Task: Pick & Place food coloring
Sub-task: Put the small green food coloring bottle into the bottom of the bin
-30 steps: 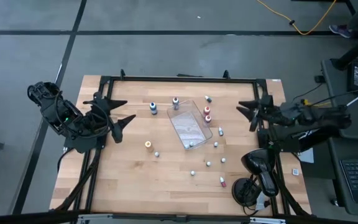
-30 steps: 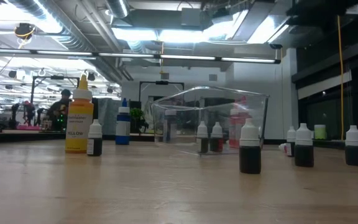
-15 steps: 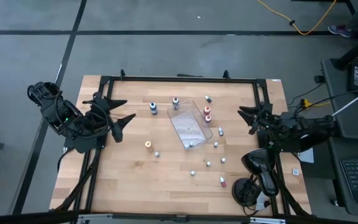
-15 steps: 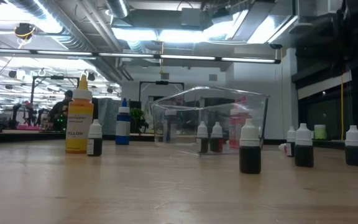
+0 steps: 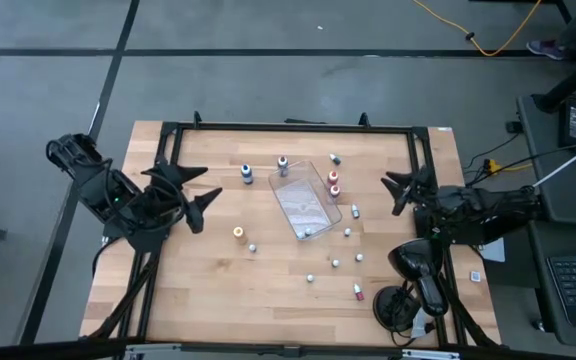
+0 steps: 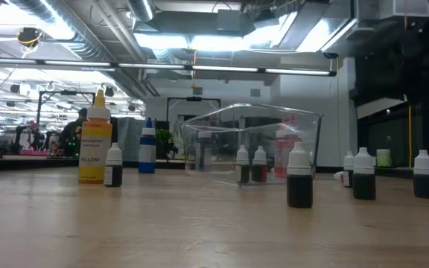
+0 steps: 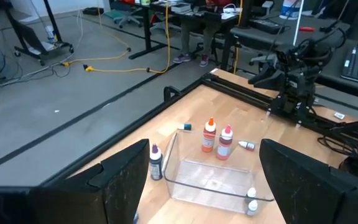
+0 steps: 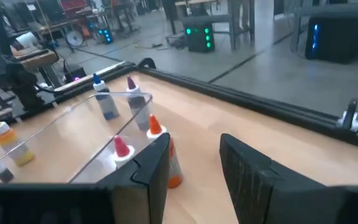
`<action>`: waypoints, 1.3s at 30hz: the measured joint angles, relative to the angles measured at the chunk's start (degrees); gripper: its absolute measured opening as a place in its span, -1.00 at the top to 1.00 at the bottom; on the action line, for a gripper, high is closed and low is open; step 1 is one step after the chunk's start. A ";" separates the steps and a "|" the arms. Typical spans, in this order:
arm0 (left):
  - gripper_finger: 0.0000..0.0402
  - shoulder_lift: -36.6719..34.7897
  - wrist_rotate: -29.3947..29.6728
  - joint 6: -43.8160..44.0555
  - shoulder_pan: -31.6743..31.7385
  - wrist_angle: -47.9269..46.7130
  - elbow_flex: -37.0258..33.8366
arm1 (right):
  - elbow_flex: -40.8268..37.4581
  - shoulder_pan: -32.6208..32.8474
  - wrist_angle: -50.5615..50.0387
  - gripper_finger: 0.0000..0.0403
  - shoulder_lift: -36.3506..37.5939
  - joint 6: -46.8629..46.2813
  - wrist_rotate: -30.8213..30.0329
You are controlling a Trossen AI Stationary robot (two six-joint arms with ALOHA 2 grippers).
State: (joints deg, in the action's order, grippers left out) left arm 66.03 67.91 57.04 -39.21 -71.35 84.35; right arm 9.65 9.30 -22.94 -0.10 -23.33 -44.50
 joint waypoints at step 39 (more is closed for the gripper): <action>-0.44 0.97 1.82 15.48 -0.08 -4.24 -3.34 | -9.26 -0.34 26.86 0.29 -1.05 16.41 -6.01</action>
State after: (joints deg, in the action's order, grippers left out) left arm 66.99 69.73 72.52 -39.28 -75.60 81.01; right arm 0.38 8.95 3.92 -1.15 -6.92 -50.51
